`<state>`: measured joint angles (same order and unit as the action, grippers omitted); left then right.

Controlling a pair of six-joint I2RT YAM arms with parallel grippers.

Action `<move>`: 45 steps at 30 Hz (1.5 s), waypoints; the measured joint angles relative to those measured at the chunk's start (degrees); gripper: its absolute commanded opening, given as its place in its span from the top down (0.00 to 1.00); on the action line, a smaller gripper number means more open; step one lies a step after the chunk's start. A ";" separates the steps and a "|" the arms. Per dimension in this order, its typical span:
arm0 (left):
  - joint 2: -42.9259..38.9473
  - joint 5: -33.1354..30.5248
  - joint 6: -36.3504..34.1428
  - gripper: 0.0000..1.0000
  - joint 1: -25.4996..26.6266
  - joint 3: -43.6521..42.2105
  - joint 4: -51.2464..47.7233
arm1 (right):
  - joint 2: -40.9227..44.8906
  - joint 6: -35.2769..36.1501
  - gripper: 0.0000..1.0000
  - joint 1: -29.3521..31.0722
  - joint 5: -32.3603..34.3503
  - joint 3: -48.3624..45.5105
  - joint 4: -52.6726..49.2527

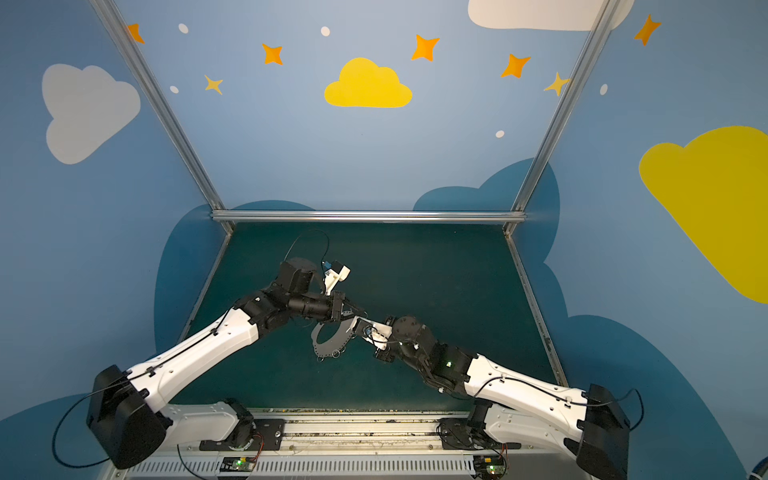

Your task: Put the keys on the keyring

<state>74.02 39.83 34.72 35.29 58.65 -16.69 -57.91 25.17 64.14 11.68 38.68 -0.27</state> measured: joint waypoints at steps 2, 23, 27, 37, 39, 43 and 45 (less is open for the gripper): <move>-0.31 0.20 0.26 0.96 0.02 -0.74 0.07 | -0.74 0.55 0.98 0.59 0.04 0.96 -1.44; -12.13 -13.46 5.73 0.96 -0.68 -12.50 15.23 | 4.55 -35.60 0.70 -16.37 -15.50 2.12 5.29; -12.09 -14.99 6.47 0.96 -0.68 -13.33 18.29 | 0.13 -45.07 0.74 -20.37 -24.39 2.12 10.86; -13.70 -16.02 7.52 0.96 -0.66 -15.02 24.57 | -9.44 -61.18 0.67 -23.30 -38.84 2.10 27.04; -14.14 -16.02 7.63 0.96 -0.66 -15.41 25.38 | -11.10 -63.23 0.68 -23.52 -40.61 2.10 29.86; -14.23 -16.02 7.74 0.96 -0.63 -15.45 26.38 | -14.14 -66.51 0.69 -23.78 -43.34 2.10 33.70; -14.27 -16.04 7.74 0.96 -0.63 -15.45 26.84 | -14.95 -67.67 0.69 -23.82 -44.33 2.10 35.21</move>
<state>59.75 23.79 42.46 34.65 43.20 10.15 -72.86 -42.50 40.32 -32.64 40.77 34.94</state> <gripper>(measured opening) 0.047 0.308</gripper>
